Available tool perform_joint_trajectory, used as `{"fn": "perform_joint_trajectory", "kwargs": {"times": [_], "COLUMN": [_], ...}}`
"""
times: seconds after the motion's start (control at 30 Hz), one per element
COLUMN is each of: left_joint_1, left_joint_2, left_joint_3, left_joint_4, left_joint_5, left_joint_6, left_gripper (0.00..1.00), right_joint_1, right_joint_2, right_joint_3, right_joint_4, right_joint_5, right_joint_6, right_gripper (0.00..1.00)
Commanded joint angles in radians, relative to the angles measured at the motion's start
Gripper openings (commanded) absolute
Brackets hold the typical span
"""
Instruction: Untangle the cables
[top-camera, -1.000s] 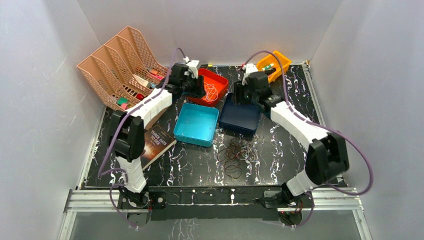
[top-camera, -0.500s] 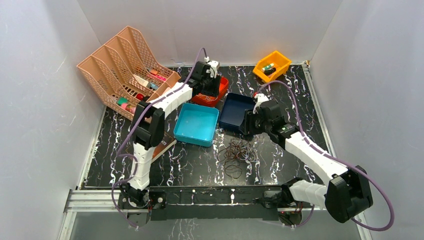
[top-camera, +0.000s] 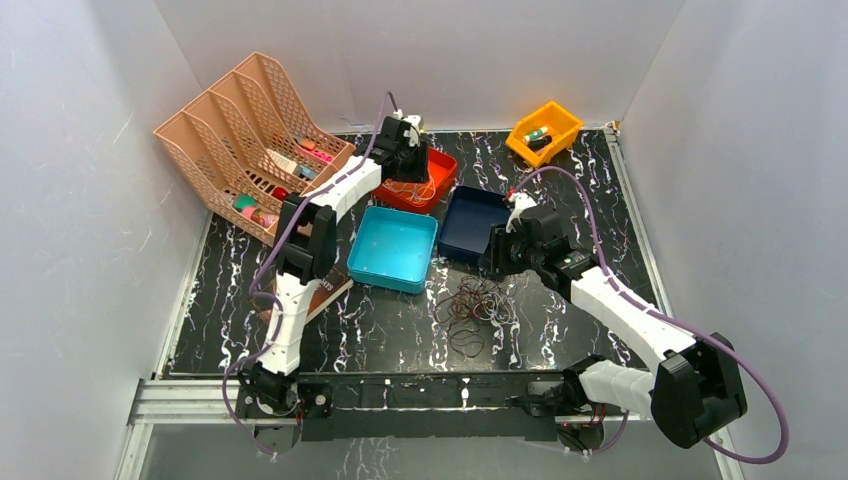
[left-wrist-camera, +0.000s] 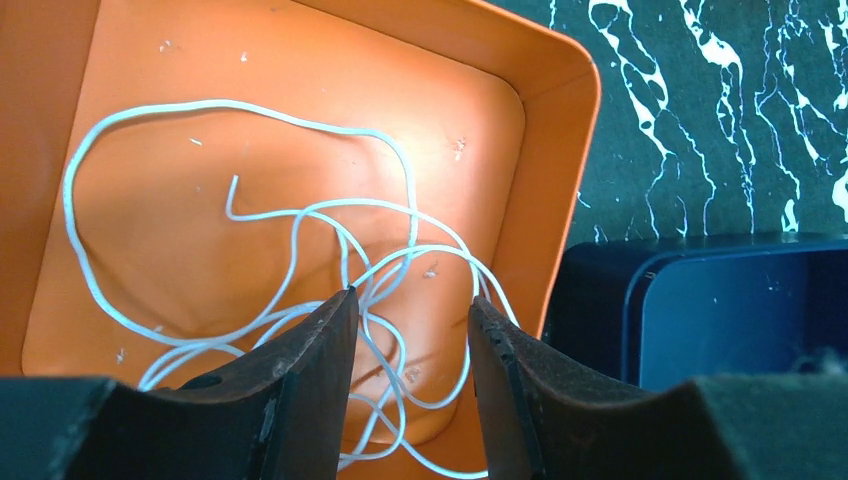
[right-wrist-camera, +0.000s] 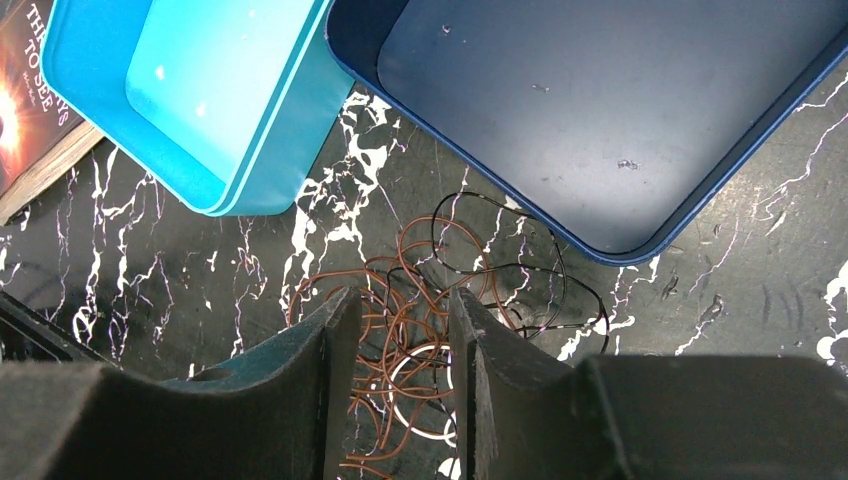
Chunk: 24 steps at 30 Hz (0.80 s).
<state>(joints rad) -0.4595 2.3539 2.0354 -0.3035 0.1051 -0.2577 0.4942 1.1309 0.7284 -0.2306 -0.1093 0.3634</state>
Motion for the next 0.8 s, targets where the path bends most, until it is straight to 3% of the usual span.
{"fn": "perform_joint_trajectory", "kwargs": {"times": [0.0,0.37,0.63,0.77], "left_joint_1": [0.013,0.019,0.054,0.070], "left_joint_2": [0.015,0.097,0.088,0.080], "left_joint_3": [0.069,0.123,0.114,0.110], "left_joint_4": [-0.036,-0.049,-0.065,-0.066], "left_joint_5": [0.050,0.072,-0.034,-0.037], "left_joint_6": [0.000,0.020,0.005,0.002], "left_gripper": [0.44,0.46,0.24,0.23], "right_joint_1": [0.003,0.003,0.003,0.003], "right_joint_2": [-0.027,-0.034,-0.046,-0.045], "right_joint_3": [-0.004,-0.007,-0.020,-0.017], "right_joint_4": [0.025,0.015,0.015,0.016], "right_joint_5": [-0.016,-0.016,-0.018,-0.018], "right_joint_6": [0.001,0.003,0.010,0.010], "right_gripper": [0.46,0.46,0.46,0.46]}}
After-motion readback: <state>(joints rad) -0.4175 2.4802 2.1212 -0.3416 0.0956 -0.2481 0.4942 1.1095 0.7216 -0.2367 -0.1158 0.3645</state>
